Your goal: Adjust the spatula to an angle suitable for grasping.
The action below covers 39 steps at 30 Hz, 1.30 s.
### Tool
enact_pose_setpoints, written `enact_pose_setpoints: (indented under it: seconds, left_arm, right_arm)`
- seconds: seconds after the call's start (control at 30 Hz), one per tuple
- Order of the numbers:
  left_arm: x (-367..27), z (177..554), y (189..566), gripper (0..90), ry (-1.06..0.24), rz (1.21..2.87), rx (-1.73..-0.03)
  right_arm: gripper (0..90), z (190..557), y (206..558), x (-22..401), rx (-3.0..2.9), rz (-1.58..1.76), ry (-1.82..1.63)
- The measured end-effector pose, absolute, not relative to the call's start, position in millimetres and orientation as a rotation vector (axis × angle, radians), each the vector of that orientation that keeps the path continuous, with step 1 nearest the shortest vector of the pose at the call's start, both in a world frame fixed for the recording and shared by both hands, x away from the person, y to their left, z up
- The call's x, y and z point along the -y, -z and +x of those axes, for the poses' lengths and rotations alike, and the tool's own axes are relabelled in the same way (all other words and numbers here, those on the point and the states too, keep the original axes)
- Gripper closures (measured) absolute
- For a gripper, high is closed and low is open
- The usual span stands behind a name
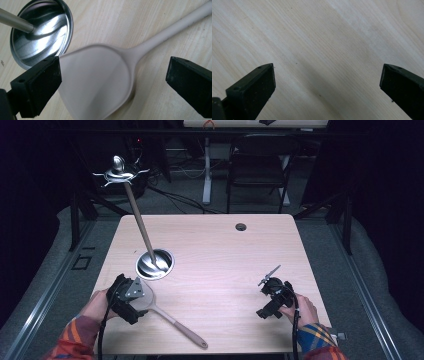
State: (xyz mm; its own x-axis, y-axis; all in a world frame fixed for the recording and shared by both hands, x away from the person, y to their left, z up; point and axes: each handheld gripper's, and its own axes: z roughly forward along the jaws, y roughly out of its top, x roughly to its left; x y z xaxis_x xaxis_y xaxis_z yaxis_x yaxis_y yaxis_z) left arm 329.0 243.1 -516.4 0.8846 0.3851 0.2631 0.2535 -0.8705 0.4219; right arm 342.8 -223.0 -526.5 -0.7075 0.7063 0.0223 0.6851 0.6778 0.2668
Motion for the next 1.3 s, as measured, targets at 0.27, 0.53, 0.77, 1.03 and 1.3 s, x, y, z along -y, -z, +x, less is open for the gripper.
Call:
enact_pose_setpoints:
  seconds: [0.27, 0.53, 0.77, 1.03, 1.3]
  left_arm:
    - [-242, 329, 519, 0.0, -0.417, 2.675, -0.431]
    - [-240, 328, 521, 0.0, -0.399, 2.694, -0.417]
    - [-237, 326, 521, 0.0, -0.360, 2.693, -0.390]
    - [-235, 330, 524, 0.0, -0.311, 2.685, -0.365]
    - [-225, 335, 529, 0.0, -0.269, 2.707, -0.320]
  right_arm:
    - [0.0, 344, 529, 220, -2.830, 1.143, -0.382]
    - [0.0, 342, 529, 220, -2.827, 1.151, -0.381]
    - [0.0, 341, 530, 218, -2.839, 1.144, -0.381]
    - [0.0, 343, 531, 220, -2.837, 1.153, -0.355]
    - [0.0, 344, 532, 215, -2.847, 1.135, -0.337]
